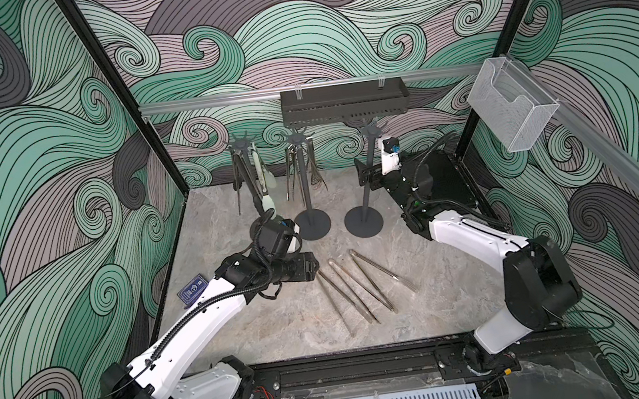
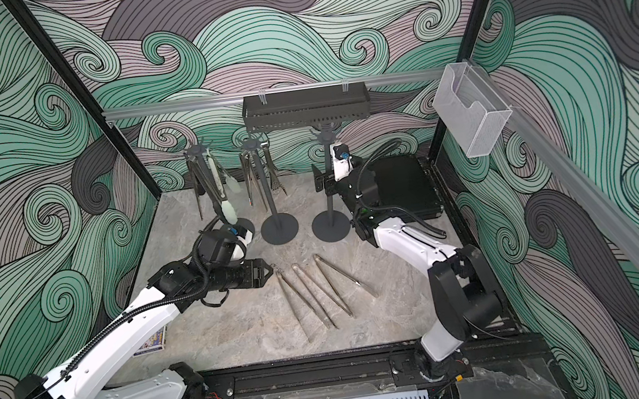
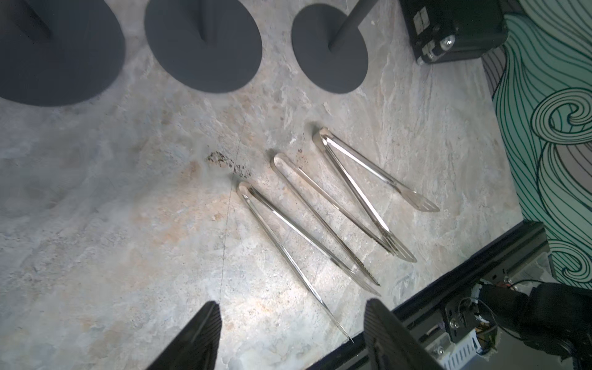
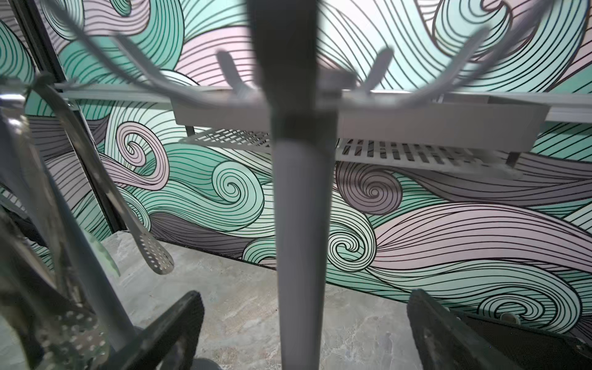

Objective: Hang food tongs on kitchen utensil racks
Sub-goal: Place the rack at the center of the board, then pick up the food tongs from the center of the board.

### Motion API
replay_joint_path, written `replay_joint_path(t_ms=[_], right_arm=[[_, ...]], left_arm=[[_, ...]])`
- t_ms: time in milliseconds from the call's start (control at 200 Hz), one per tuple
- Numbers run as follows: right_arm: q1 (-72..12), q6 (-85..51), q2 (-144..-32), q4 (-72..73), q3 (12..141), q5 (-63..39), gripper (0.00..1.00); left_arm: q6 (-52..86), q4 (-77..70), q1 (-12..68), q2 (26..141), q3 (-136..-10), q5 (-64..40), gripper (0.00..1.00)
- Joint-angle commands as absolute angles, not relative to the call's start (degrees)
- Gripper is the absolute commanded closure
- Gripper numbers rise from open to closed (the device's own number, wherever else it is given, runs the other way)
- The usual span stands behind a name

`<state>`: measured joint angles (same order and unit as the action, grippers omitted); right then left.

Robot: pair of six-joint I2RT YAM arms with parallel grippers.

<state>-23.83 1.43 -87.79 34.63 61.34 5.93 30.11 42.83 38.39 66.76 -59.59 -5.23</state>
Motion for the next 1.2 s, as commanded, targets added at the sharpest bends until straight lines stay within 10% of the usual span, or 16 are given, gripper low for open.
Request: replay_joint_path(t_ms=[0, 1196], right_arm=[[-23.82, 1.65, -82.64, 33.73, 58.58, 7.51, 0.01], [-28.03, -10.81, -47.20, -8.00, 43.35, 10.21, 0.03]], left_arm=[[34.28, 47.51, 40.32, 68.84, -62.97, -5.82, 0.30], [54.74, 39.02, 46.86, 94.90, -58.67, -1.78, 0.42]])
